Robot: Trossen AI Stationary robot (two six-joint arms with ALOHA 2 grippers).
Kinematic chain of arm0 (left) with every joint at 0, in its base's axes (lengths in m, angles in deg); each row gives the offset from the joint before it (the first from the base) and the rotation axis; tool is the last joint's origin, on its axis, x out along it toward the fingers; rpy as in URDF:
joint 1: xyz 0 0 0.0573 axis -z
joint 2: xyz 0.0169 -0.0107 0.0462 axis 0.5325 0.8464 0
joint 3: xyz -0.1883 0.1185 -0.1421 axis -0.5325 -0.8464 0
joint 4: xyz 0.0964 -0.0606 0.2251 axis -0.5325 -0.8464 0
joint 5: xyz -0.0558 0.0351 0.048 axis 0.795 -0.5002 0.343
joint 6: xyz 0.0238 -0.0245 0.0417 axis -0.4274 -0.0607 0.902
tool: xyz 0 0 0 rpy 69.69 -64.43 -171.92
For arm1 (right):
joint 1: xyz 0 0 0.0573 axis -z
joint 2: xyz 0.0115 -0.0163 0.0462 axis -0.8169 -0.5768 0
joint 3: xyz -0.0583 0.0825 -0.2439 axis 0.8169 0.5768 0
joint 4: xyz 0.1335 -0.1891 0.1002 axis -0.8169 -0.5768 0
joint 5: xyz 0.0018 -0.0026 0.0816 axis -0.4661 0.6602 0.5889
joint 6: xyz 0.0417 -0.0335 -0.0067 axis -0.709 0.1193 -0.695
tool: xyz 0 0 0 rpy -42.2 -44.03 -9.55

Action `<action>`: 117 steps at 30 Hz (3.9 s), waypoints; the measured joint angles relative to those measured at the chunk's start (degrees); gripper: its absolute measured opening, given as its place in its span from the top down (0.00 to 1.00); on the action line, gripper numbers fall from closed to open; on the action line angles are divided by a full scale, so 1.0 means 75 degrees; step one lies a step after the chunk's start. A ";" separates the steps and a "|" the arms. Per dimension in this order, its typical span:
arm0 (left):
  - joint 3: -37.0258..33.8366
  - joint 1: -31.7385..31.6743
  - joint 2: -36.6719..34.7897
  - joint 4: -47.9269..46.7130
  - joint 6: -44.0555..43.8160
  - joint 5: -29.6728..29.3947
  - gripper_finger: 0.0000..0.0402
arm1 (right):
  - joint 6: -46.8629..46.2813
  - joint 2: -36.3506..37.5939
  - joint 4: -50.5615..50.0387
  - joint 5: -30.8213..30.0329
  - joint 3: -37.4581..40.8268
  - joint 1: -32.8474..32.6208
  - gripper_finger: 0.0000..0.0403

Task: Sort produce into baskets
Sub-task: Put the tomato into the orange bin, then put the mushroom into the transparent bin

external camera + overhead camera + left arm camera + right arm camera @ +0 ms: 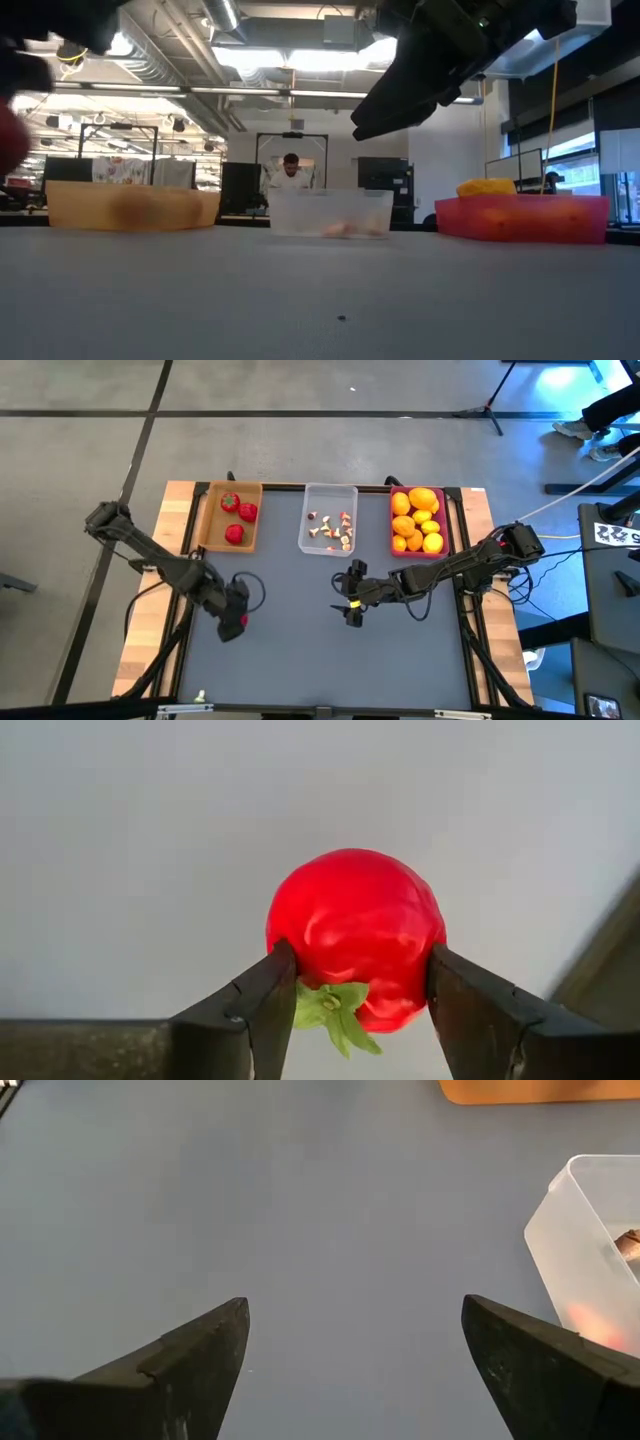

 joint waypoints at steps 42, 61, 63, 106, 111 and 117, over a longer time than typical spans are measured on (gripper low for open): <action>-0.0774 -0.6426 -0.1683 -0.1804 0.2996 -0.5160 0.51 | -0.0003 0.0000 -0.0005 -0.0169 0.0000 0.0000 0.11; -0.0926 -0.6896 -0.1683 -0.2484 0.3366 -0.3611 0.27 | 0.0003 0.0000 0.0030 -0.0246 0.0000 0.0001 0.11; -0.0731 -0.6683 -0.1683 -0.2308 0.3457 -0.3540 0.27 | 0.0005 0.0000 0.0030 -0.0313 0.0000 0.0001 0.11; -0.0571 -0.0507 0.0126 0.2758 0.0853 -0.1037 0.27 | 0.0493 -0.0003 0.0083 0.0210 0.0032 0.0105 0.11; -0.0571 0.0261 0.0669 0.2966 -0.0519 -0.0161 0.27 | 0.0612 -0.0003 0.0027 0.0207 0.0032 0.0102 0.11; -0.0571 0.1171 0.1384 0.3577 -0.2341 0.1179 0.31 | 0.0878 -0.0003 0.0027 0.0321 0.0032 0.0102 0.11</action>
